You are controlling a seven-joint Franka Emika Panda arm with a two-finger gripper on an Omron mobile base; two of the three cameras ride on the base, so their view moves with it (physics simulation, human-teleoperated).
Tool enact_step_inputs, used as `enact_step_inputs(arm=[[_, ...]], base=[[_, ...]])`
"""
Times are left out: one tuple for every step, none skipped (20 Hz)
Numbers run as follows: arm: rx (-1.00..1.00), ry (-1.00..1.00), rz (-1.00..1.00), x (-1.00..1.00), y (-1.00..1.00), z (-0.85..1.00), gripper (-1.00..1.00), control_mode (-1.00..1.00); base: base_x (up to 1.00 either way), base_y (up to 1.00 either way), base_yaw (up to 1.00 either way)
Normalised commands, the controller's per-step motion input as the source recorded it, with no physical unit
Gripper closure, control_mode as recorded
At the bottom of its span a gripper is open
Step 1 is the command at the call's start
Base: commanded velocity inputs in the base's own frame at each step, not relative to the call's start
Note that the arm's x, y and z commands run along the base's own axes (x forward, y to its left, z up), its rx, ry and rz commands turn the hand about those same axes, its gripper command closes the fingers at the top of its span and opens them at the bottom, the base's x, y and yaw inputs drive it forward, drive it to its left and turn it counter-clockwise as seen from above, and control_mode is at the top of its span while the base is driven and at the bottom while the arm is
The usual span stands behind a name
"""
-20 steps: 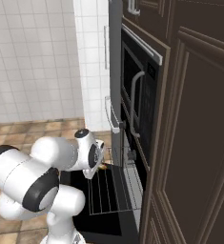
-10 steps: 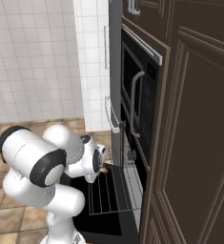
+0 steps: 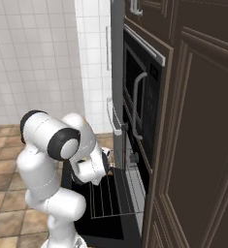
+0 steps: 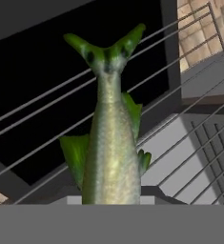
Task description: Place the fish on the rack of the oven, and slide the rack back inside. Close the oven door.
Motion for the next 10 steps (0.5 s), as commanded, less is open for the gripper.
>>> enact_step_inputs(arm=[[0.00,-0.07,0.00,0.32,0.00,-0.30,1.00,-1.00],[-0.01,-0.08,0.00,0.33,0.00,-0.31,1.00,-1.00],[0.00,-0.08,0.00,0.34,0.00,-0.32,1.00,-1.00],[-0.01,-0.08,0.00,0.35,0.00,-0.34,1.00,-1.00],[-0.01,-0.08,0.00,0.35,0.00,-0.36,1.00,-1.00],[-0.02,-0.09,0.00,0.34,0.00,-0.41,1.00,-1.00],[-0.02,-0.08,0.00,0.34,0.00,-0.41,1.00,-1.00],[-0.02,-0.08,0.00,0.33,0.00,-0.43,1.00,-1.00],[-0.01,-0.08,0.00,0.33,0.00,-0.45,1.00,-1.00],[-0.02,-0.08,0.00,0.34,0.00,-0.47,1.00,-1.00]], base=[[0.00,0.00,0.00],[0.00,0.00,0.00],[0.00,0.00,0.00],[0.00,0.00,0.00],[0.00,0.00,0.00],[0.00,0.00,0.00],[0.00,0.00,0.00],[0.00,0.00,0.00],[0.00,0.00,0.00],[0.00,0.00,0.00]])
